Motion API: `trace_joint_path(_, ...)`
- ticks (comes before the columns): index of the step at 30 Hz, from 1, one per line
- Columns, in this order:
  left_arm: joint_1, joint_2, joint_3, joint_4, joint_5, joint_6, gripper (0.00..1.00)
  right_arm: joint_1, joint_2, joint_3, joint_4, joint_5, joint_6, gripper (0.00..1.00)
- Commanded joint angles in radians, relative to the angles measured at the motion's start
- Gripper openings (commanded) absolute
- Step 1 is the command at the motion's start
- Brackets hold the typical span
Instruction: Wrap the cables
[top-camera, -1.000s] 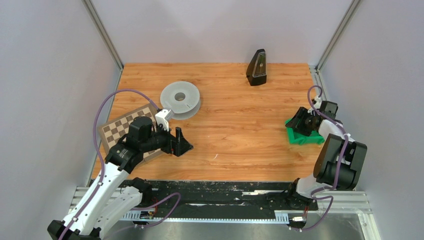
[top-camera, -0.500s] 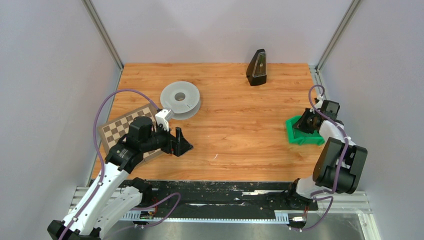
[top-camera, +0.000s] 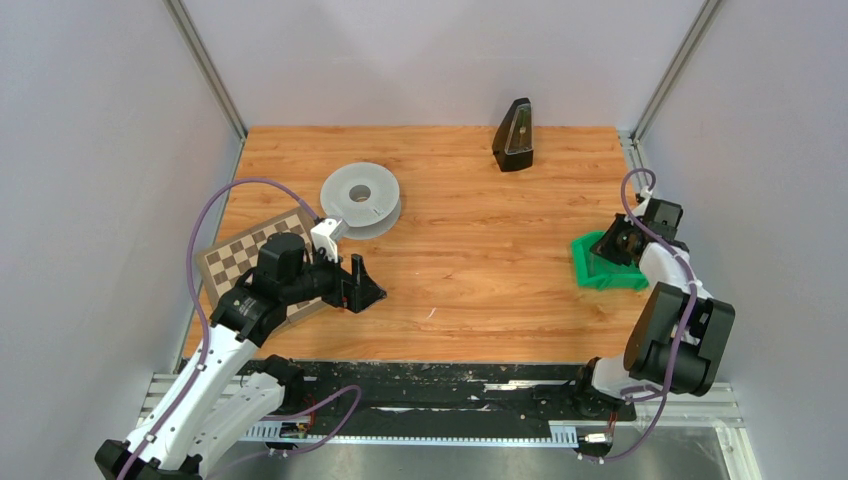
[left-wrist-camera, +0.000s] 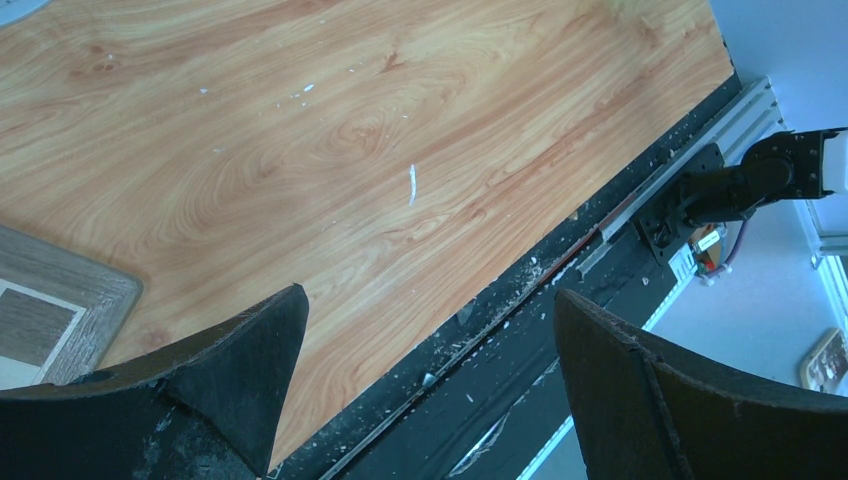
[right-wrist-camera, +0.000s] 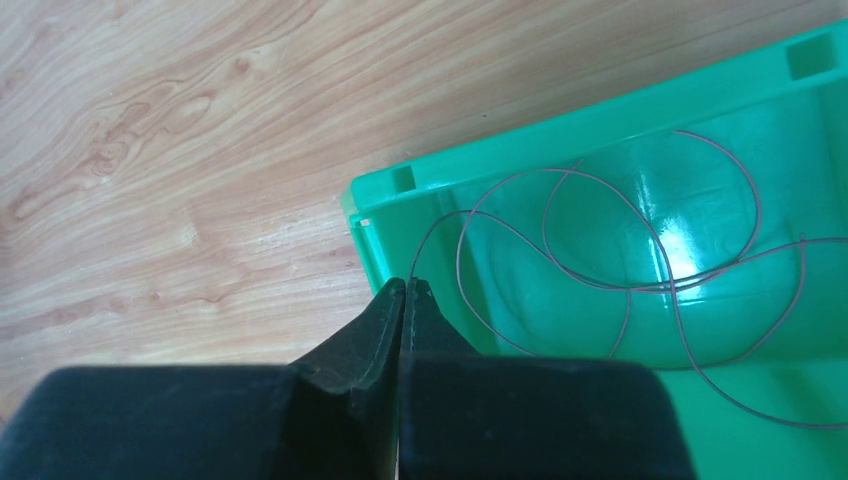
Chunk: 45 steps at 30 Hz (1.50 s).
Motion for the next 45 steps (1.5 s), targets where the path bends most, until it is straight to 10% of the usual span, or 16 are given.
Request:
trace_joint_path(1, 0.005, 0.003, 0.012, 0.019, 0.011, 0.001, 1.0, -0.003, -0.133, 0.052, 0.005, 0.015, 0.06, 0.0)
trace_joint_path(16, 0.005, -0.007, 0.015, 0.016, 0.0, 0.004, 1.0, -0.002, -0.465, 0.385, -0.11, 0.053, 0.121, 0.0)
trace_joint_path(33, 0.005, -0.017, 0.016, 0.01, -0.057, 0.006, 1.0, 0.017, -0.491, 0.599, 0.12, -0.455, 0.413, 0.0)
trace_joint_path(45, 0.002, 0.129, 0.121, 0.038, -0.315, 0.052, 0.89, 0.561, -0.361, 0.623, 0.066, -0.251, 0.32, 0.0)
